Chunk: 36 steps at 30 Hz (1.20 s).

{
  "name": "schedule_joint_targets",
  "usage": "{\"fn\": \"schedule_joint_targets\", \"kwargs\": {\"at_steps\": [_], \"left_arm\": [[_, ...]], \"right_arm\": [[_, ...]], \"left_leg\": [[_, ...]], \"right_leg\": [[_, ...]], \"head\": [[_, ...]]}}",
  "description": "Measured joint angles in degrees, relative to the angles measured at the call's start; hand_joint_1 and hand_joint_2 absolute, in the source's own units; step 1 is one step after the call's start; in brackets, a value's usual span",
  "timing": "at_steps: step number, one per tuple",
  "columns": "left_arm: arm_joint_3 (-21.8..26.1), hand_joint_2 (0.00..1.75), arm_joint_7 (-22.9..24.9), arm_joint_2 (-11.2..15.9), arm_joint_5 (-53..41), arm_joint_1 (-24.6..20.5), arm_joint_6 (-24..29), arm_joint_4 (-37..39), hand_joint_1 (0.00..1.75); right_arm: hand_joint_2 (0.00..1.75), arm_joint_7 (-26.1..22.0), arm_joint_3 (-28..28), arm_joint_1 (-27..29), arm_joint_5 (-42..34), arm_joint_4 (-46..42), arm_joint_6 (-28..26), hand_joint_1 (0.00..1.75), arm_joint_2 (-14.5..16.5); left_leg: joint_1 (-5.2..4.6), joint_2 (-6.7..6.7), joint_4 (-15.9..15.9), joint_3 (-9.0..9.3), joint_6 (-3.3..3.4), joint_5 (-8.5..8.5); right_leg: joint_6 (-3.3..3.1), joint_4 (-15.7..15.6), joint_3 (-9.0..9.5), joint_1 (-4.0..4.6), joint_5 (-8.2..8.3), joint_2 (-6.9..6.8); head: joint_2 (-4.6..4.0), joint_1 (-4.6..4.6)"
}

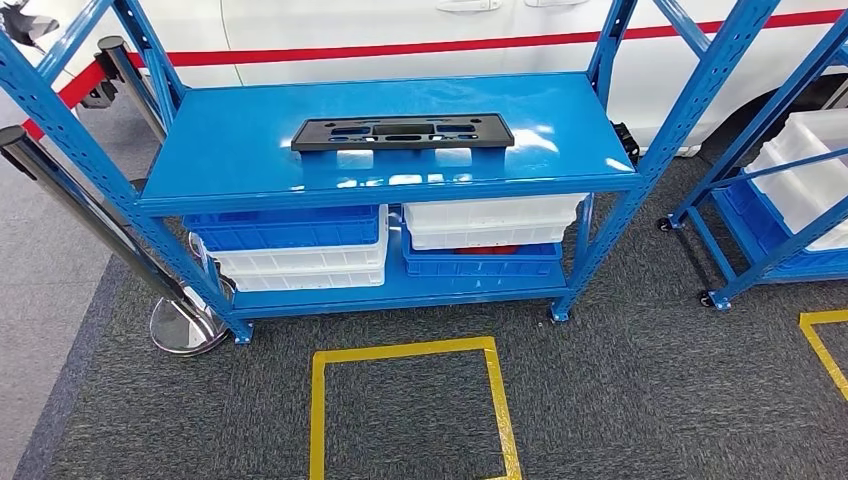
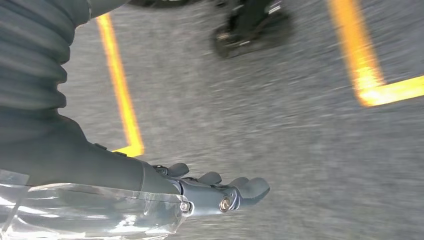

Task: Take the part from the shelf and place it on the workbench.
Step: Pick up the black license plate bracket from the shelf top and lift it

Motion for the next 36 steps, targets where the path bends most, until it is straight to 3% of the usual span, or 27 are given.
{"fn": "schedule_joint_targets", "kwargs": {"at_steps": [4,12,36], "left_arm": [[1.2,1.75,-0.3,-0.2,-0.9,-0.1,0.6,0.3,0.00],[3.0,1.75,-0.5,-0.5,-2.1,-0.3,1.5,0.7,0.00],[6.7,1.75,-0.9,-1.7,-4.5,-0.3,3.8,0.7,0.00]], "right_arm": [[1.75,-3.2,0.1,1.7,1.6,-6.1,0.3,0.00,0.6],[1.75,-4.4,3.6,5.8,5.4,-21.9,-0.5,0.00,0.0],[1.75,-7.9,20.7,15.2,20.1,-69.6,-6.7,0.00,-7.5]], "left_leg": [[0.00,-0.01,0.0,0.01,0.00,0.00],[0.00,0.00,0.0,0.00,0.00,0.00],[0.00,-0.01,0.0,-0.01,0.00,0.00]], "right_leg": [[0.00,0.0,0.01,0.00,0.00,-0.02],[0.00,0.0,0.01,0.00,0.00,-0.01],[0.00,0.0,-0.01,0.00,0.00,-0.01]], "head": [[0.00,-0.01],[0.00,0.00],[0.00,0.01]]}}
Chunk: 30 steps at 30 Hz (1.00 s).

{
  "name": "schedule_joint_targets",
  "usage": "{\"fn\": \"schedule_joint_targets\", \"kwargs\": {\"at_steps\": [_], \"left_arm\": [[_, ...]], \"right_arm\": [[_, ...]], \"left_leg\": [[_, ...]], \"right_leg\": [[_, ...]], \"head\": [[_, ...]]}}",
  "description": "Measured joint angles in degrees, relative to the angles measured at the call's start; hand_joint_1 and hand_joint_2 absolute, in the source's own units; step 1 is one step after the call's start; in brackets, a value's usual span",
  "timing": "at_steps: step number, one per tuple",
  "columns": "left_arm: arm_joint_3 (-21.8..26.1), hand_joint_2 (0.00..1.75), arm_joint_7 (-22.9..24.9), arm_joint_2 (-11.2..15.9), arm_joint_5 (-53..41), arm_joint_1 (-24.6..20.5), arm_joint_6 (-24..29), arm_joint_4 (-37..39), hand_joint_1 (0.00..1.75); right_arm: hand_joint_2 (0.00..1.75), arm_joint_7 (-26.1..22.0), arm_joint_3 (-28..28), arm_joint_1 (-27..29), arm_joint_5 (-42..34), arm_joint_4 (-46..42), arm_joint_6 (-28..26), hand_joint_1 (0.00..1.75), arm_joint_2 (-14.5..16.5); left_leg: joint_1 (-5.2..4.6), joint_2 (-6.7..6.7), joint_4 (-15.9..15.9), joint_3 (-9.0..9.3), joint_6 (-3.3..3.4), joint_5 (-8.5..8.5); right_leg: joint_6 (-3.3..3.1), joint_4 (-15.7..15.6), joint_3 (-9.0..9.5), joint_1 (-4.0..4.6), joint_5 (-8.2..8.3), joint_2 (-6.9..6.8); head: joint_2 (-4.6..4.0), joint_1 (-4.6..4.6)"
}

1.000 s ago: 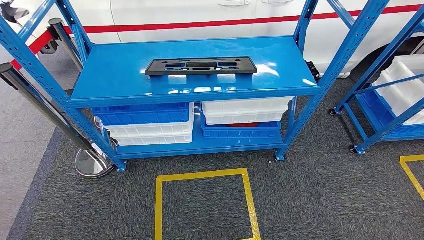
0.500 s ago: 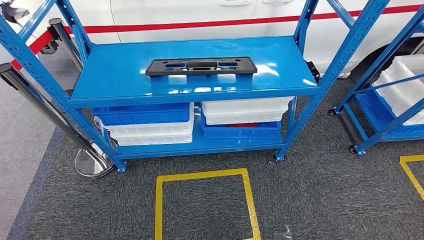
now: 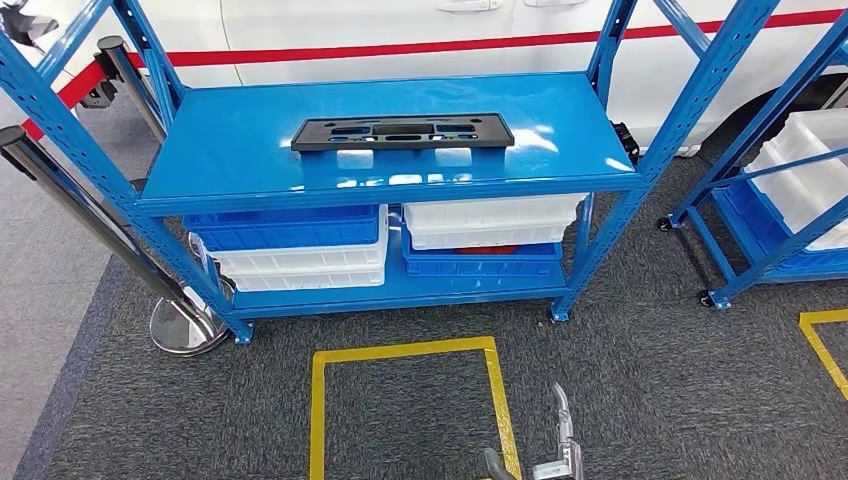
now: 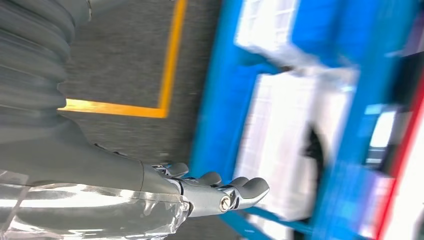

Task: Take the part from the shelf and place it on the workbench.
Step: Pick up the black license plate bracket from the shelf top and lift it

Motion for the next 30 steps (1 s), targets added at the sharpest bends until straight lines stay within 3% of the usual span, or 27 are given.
{"fn": "schedule_joint_targets", "kwargs": {"at_steps": [11,16,21,25,30], "left_arm": [[0.8,1.75,-0.8,-0.2,-1.9,0.0,-0.4,0.0,0.00],[1.1,1.75,-1.3,-0.3,-2.1,0.0,-0.4,0.0,0.00],[1.6,1.75,-1.3,-0.6,-1.9,0.0,-0.5,0.0,0.00],[1.8,0.00,-1.3,-0.6,-2.2,0.0,-0.9,0.0,0.00],[1.9,0.00,-2.4,-0.7,-2.2,0.0,-1.1,0.0,0.00]], "right_arm": [[1.75,-1.5,6.6,0.7,5.2,-17.3,-2.0,0.00,-3.6],[1.75,-0.2,6.8,0.7,9.3,-19.9,-2.3,0.00,-3.9],[1.75,-0.7,6.8,1.8,4.6,-19.9,-2.3,0.00,-3.9],[1.75,-2.2,6.8,2.8,4.3,-19.9,-2.3,0.00,-3.9],[1.75,-1.3,6.5,3.2,5.8,-19.9,-2.3,0.00,-3.9]], "left_leg": [[0.00,0.00,0.0,0.00,0.00,0.00],[0.00,0.00,0.0,0.00,0.00,0.00],[0.00,0.00,0.0,-0.01,0.00,0.00],[0.00,0.00,0.0,-0.01,0.00,0.00],[0.00,0.00,0.0,0.00,0.00,0.00]], "right_leg": [[0.00,0.0,0.01,0.00,0.00,0.00],[0.00,0.0,0.01,0.00,0.00,0.00],[0.00,0.0,0.00,0.00,0.00,-0.01],[0.00,0.0,-0.01,0.00,0.00,0.00],[0.00,0.0,-0.01,0.00,0.00,0.00]], "head": [[0.00,0.00],[0.00,-0.01],[0.00,0.00],[0.00,0.00],[0.00,0.00]]}}
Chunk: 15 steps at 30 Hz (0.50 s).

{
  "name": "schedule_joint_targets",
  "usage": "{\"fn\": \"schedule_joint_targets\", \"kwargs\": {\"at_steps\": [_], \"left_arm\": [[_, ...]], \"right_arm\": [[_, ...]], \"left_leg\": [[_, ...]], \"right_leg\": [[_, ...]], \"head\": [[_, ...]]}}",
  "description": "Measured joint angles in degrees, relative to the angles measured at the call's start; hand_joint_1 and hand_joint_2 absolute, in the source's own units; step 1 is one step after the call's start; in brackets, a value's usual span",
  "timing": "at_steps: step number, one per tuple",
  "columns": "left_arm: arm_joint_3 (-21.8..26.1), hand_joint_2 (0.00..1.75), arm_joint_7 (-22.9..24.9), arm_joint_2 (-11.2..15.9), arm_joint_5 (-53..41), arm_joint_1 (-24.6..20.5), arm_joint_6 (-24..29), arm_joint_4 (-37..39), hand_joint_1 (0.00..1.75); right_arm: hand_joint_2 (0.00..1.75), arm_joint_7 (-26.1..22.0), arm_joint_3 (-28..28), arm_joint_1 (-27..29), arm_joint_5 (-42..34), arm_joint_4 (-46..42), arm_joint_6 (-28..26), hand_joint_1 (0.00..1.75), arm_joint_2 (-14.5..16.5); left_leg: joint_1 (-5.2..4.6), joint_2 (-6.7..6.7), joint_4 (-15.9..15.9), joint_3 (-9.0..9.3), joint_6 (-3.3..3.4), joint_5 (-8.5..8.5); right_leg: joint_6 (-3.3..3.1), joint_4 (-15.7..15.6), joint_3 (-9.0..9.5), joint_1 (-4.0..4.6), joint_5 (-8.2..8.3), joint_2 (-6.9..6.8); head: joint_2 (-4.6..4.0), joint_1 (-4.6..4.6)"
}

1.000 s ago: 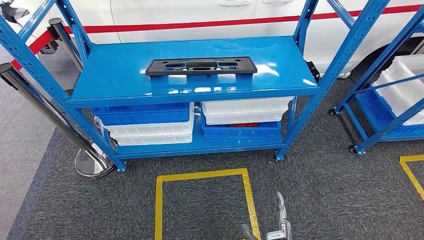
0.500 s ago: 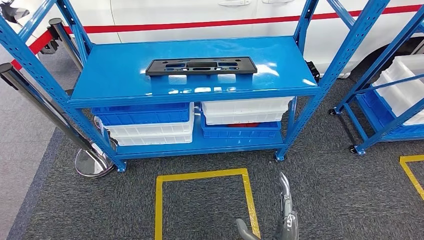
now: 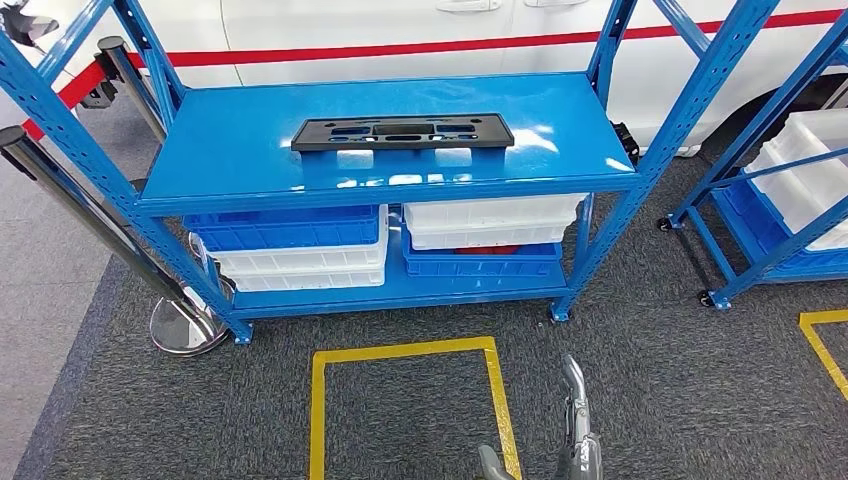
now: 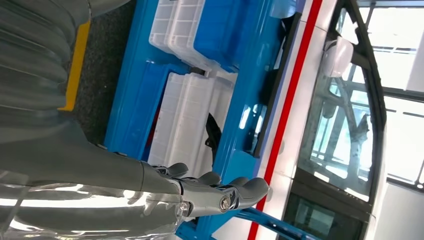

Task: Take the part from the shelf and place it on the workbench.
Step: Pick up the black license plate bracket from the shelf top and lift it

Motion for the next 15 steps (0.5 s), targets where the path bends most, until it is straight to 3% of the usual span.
{"fn": "schedule_joint_targets", "kwargs": {"at_steps": [1,5,7,11,13,15], "left_arm": [[0.0,0.00,-0.4,0.0,0.2,0.0,-0.1,0.0,0.00],[0.6,0.00,-2.3,-0.1,1.4,0.0,-1.6,0.0,0.00],[1.2,0.00,-2.4,-0.2,1.9,0.0,-2.4,0.0,0.00],[2.1,0.00,-2.0,-0.3,2.8,0.0,-3.2,0.1,0.00],[2.5,0.00,-1.7,-0.4,3.1,0.0,-3.3,0.1,0.00],[2.9,0.00,-1.7,-0.4,3.2,0.1,-3.3,0.1,0.00]], "right_arm": [[1.75,0.3,0.0,0.0,0.2,0.0,0.0,0.00,0.0],[0.00,0.6,-0.1,0.2,0.5,0.0,0.0,0.00,-0.1],[0.00,0.7,-0.1,0.3,0.6,0.0,0.0,0.00,-0.2],[0.00,1.0,0.0,0.6,0.9,-0.2,0.0,0.00,-0.3],[0.00,1.1,0.0,0.7,1.3,-0.4,0.0,0.00,-0.5],[0.00,1.3,0.0,0.9,1.6,-0.5,0.0,0.00,-0.6]], "left_leg": [[0.00,0.00,0.0,0.00,0.00,0.00],[0.00,0.00,0.0,0.01,0.00,0.00],[-0.22,0.00,0.2,-0.06,0.22,-0.08],[-0.06,-0.19,-1.4,0.81,1.95,-0.95],[0.17,-0.18,-1.9,1.86,2.35,-1.06],[0.26,-0.09,-1.9,2.34,2.17,-1.37]], "right_leg": [[0.00,0.0,0.00,0.00,0.00,0.00],[0.00,0.0,0.01,0.00,0.00,0.00],[0.21,-0.2,0.02,-0.16,0.11,0.03],[1.14,2.5,-0.67,-0.33,0.71,-0.21],[1.40,6.8,-2.94,-0.50,-1.71,-0.38],[1.74,13.2,-7.04,-0.87,-4.80,-0.45]], "head": [[0.00,0.00],[0.00,-0.01],[0.00,-0.02],[0.00,0.06],[0.00,0.29],[0.00,0.47]]}}
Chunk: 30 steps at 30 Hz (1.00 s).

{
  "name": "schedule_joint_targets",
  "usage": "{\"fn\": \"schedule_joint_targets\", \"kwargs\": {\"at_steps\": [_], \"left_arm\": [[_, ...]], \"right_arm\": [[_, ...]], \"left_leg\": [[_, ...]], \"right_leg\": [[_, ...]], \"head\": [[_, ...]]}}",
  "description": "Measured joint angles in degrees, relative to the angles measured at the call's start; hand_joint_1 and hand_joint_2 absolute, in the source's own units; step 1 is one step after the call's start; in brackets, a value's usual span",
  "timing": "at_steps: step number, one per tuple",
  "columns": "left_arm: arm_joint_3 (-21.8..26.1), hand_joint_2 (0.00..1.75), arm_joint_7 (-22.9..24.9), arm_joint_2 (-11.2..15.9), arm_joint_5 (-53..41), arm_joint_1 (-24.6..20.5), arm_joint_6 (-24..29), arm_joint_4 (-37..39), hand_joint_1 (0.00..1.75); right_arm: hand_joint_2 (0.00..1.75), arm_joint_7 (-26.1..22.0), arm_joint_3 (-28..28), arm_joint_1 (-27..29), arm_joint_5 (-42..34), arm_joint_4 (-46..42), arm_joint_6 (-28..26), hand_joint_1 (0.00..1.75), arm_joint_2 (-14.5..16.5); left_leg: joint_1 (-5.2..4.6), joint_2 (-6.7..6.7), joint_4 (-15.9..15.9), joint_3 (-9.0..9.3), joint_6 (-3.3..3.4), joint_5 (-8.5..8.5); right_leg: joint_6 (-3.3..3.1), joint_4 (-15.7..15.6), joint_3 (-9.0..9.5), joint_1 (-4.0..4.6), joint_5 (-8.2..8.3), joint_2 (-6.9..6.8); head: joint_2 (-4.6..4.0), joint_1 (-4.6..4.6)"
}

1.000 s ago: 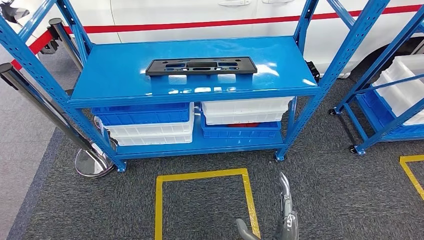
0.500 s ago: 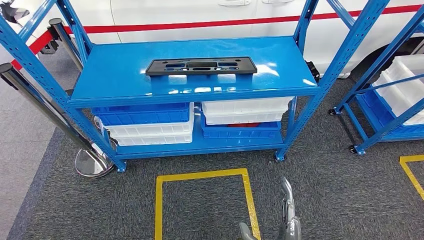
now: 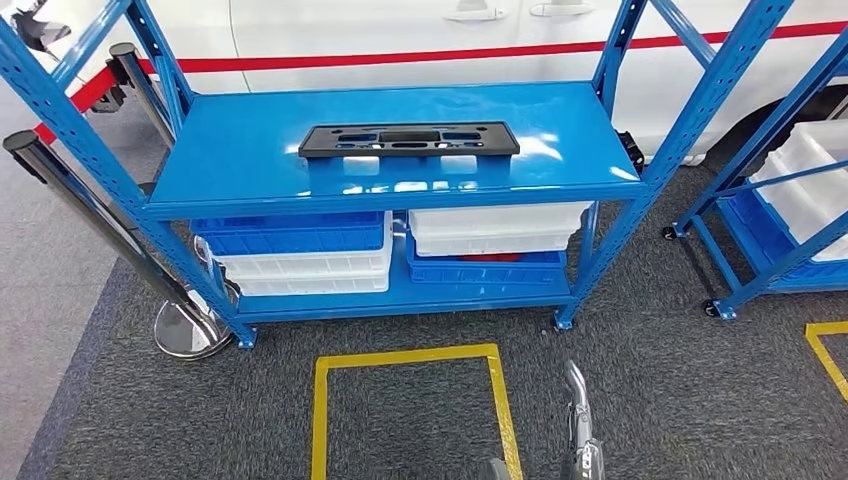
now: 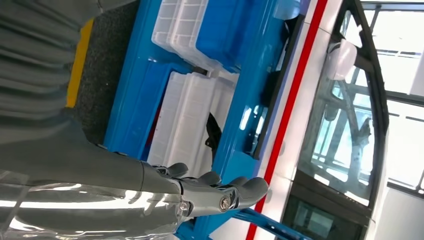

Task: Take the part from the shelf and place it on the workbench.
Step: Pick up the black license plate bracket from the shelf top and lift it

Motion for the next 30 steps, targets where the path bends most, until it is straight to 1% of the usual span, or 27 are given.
{"fn": "schedule_joint_targets", "kwargs": {"at_steps": [1,2,3,5,6,7,8,9,10,11,12,13,14,15,16,17,18,19,21,22,23,24,26,27,28,29,30], "left_arm": [[0.1,0.00,0.0,0.0,0.0,0.1,0.0,0.0,0.00],[0.3,0.00,0.1,0.0,0.0,0.1,0.0,0.0,0.00],[0.4,0.00,0.1,-0.1,0.0,0.2,0.0,0.0,0.00],[0.6,0.00,0.1,-0.1,-0.1,0.3,0.0,0.0,0.00],[0.7,0.00,0.1,-0.1,-0.1,0.3,0.0,0.0,0.00],[0.8,0.00,0.2,-0.1,-0.2,0.3,0.0,0.0,0.00],[0.8,0.00,0.2,-0.1,-0.2,0.2,-0.1,0.1,0.00],[0.9,0.00,0.2,-0.1,-0.3,0.0,-0.1,0.1,0.00],[0.9,0.00,0.2,-0.1,-0.4,-0.1,-0.2,0.1,0.00],[0.9,0.00,0.2,-0.2,-0.6,-0.3,-0.4,0.1,0.00],[0.9,0.00,0.1,-0.2,-0.8,-0.5,-0.7,0.1,0.00],[0.9,0.00,0.0,-0.1,-1.0,-0.6,-1.0,0.1,0.00],[0.9,0.00,-0.1,-0.1,-1.2,-0.5,-1.3,0.1,0.00],[0.9,0.00,-0.2,0.0,-1.4,-0.4,-1.6,0.1,0.00],[0.9,0.00,-0.2,0.1,-1.6,-0.3,-1.8,0.1,0.00],[0.9,0.00,-0.3,0.2,-1.8,-0.3,-2.1,0.1,0.00],[0.9,0.00,-0.4,0.3,-2.0,-0.3,-2.3,0.1,0.00],[0.9,0.00,-0.6,0.4,-2.1,-0.3,-2.5,0.1,0.00],[0.8,0.00,-1.0,0.7,-2.3,-0.1,-2.8,0.1,0.00],[0.8,0.00,-1.2,0.9,-2.4,0.0,-3.0,0.1,0.00],[0.8,0.00,-1.5,1.1,-2.4,0.1,-3.1,0.1,0.00],[0.8,0.00,-1.7,1.2,-2.4,0.1,-3.1,0.1,0.00],[0.8,0.00,-1.9,1.2,-2.6,-0.1,-3.2,0.1,0.00],[0.8,0.00,-2.0,1.2,-2.6,-0.2,-3.2,0.1,0.00],[0.8,0.00,-2.0,1.2,-2.7,-0.2,-3.2,0.1,0.00],[0.8,0.00,-1.9,1.2,-2.7,-0.3,-3.2,0.1,0.00],[0.8,0.00,-1.8,1.2,-2.7,-0.3,-3.4,0.2,0.00]], "right_arm": [[0.00,0.1,0.0,0.1,0.1,0.0,0.0,0.00,-0.1],[0.00,0.1,0.0,0.3,0.1,0.0,0.0,0.00,-0.1],[0.00,0.2,0.0,0.4,0.1,0.0,0.0,0.00,-0.2],[0.00,0.2,0.0,0.7,0.1,0.0,0.0,0.00,-0.3],[0.00,0.3,0.0,0.8,0.0,0.0,0.0,0.00,-0.4],[0.00,0.5,0.0,0.9,0.0,0.0,0.0,0.00,-0.4],[0.00,0.6,0.1,1.0,-0.1,0.0,0.0,0.00,-0.5],[0.00,0.8,0.1,1.1,0.0,-0.1,0.0,0.00,-0.5],[0.00,1.2,0.2,1.1,0.1,-0.1,0.0,0.00,-0.6],[0.00,1.9,0.3,1.0,0.4,-0.2,0.0,0.00,-0.6],[0.00,2.7,0.4,0.8,0.7,-0.1,0.0,0.00,-0.8],[0.00,3.8,0.7,0.4,1.1,-0.1,0.0,0.00,-0.9],[0.00,5.0,1.0,-0.1,1.4,0.1,0.0,0.00,-1.1],[0.00,6.3,1.4,-0.8,1.4,0.5,0.2,0.00,-1.4],[0.00,7.7,1.8,-1.6,1.1,1.1,0.6,0.00,-1.6],[0.00,9.0,2.3,-2.6,0.6,1.8,1.2,0.00,-1.9],[0.00,10.1,2.8,-3.6,0.1,2.6,1.9,0.00,-2.1],[0.00,10.9,3.2,-4.5,-0.3,3.4,2.5,0.00,-2.4],[0.00,11.7,3.8,-6.1,-0.6,5.1,3.3,0.00,-2.6],[0.00,11.9,4.1,-6.8,-0.8,5.9,3.7,0.00,-2.7],[0.00,12.0,4.3,-7.4,-1.0,6.6,4.2,0.00,-2.8],[0.00,12.0,4.4,-8.0,-1.1,7.2,4.6,0.00,-2.8],[0.00,11.9,4.7,-8.7,-1.3,7.9,5.3,0.00,-2.8],[0.00,11.9,4.8,-9.1,-1.3,8.2,5.5,0.00,-2.8],[0.00,11.9,4.8,-9.4,-1.4,8.5,5.6,0.00,-2.8],[0.00,11.9,4.9,-9.6,-1.4,8.8,5.7,0.00,-2.8],[0.00,11.9,4.9,-9.7,-1.5,9.1,5.8,0.00,-2.8]], "left_leg": [[0.11,0.03,0.0,0.30,-0.27,-0.25],[0.32,0.03,0.1,0.76,-0.65,-0.57],[0.63,0.02,0.1,1.43,-1.09,-1.01],[1.25,-0.01,0.2,3.08,-2.19,-2.22],[1.44,-0.02,0.3,3.75,-2.76,-2.83],[1.44,0.00,0.4,4.17,-3.38,-3.38],[1.40,0.02,0.4,4.61,-3.95,-3.71],[1.41,0.02,0.8,4.72,-4.45,-3.55],[1.48,0.07,2.3,4.17,-4.88,-2.84],[1.60,0.11,5.0,2.85,-5.15,-1.55],[1.70,0.16,8.8,0.49,-5.32,-0.35],[1.71,0.23,12.8,-2.37,-5.39,0.03],[1.63,0.26,16.1,-5.10,-5.39,-0.93],[1.52,0.26,18.2,-7.46,-5.34,-3.12],[1.37,0.25,19.0,-9.28,-5.21,-5.70],[1.19,0.25,18.5,-10.54,-4.98,-7.73],[0.99,0.25,16.9,-11.21,-4.61,-8.27],[0.71,0.25,14.2,-11.40,-4.09,-6.85],[-0.09,0.15,7.6,-11.19,-2.70,1.21],[-0.46,0.06,5.4,-11.03,-2.18,4.78],[-0.77,-0.04,4.3,-10.98,-1.79,7.17],[-0.95,-0.16,4.2,-10.94,-1.60,7.63],[-0.80,-0.17,3.7,-10.27,-1.19,7.39],[-0.66,-0.16,3.2,-9.78,-0.89,7.22],[-0.50,-0.13,2.8,-9.24,-0.61,7.01],[-0.49,-0.11,2.5,-8.81,-0.37,6.71],[-0.51,-0.08,2.5,-8.49,-0.18,6.38]], "right_leg": [[0.24,2.2,-1.72,-0.29,-0.52,-0.05],[0.56,2.6,-2.55,-0.60,0.14,-0.13],[0.95,1.0,-2.27,-0.95,1.79,-0.24],[1.85,-5.9,0.25,-1.67,6.25,-0.52],[1.82,-8.8,1.29,-1.75,7.15,-0.63],[1.44,-10.4,1.85,-1.70,7.55,-0.67],[0.77,-10.8,2.03,-1.57,7.13,-0.61],[-0.14,-10.8,2.23,-1.37,6.45,-0.52],[-0.82,-10.8,2.73,-1.35,6.24,-0.44],[-1.37,-11.1,3.43,-1.36,5.79,-0.44],[-1.84,-11.5,4.31,-1.30,5.41,-0.49],[-2.21,-12.0,5.30,-1.24,5.00,-0.55],[-2.47,-12.3,6.31,-1.11,4.62,-0.58],[-2.64,-12.7,7.32,-0.94,4.19,-0.50],[-2.75,-13.0,8.34,-0.75,3.70,-0.35],[-2.82,-13.1,9.33,-0.54,3.14,-0.17],[-2.88,-13.3,10.30,-0.31,2.47,0.00],[-2.91,-13.3,11.24,-0.10,1.76,0.11],[-2.84,-13.3,12.63,0.24,0.29,0.29],[-2.64,-13.2,12.99,0.37,-0.40,0.43],[-2.35,-13.2,13.21,0.40,-0.95,0.58],[-1.97,-13.4,13.46,0.41,-1.35,0.72],[-1.28,-13.7,14.09,0.33,-2.05,0.49],[-1.02,-12.8,13.86,0.34,-2.74,0.24],[-0.80,-10.6,12.88,0.38,-3.85,-0.02],[-0.65,-7.2,10.92,0.33,-5.22,-0.23],[-0.51,-3.3,8.29,0.31,-6.63,-0.29]], "head": [[0.00,0.00],[0.00,0.00],[0.00,0.01],[0.00,0.16],[0.00,0.40],[0.00,0.58],[0.00,0.70],[0.00,0.72],[0.01,0.61],[0.01,0.51],[0.01,0.40],[0.01,0.28],[0.00,0.16],[0.00,0.07],[0.00,0.02],[0.00,-0.02],[0.00,-0.08],[0.00,-0.16],[0.00,-0.20],[0.00,-0.16],[0.01,-0.12],[0.01,-0.09],[0.01,-0.13],[0.00,-0.07],[0.00,-0.03],[0.00,0.03],[0.00,0.06]]}}
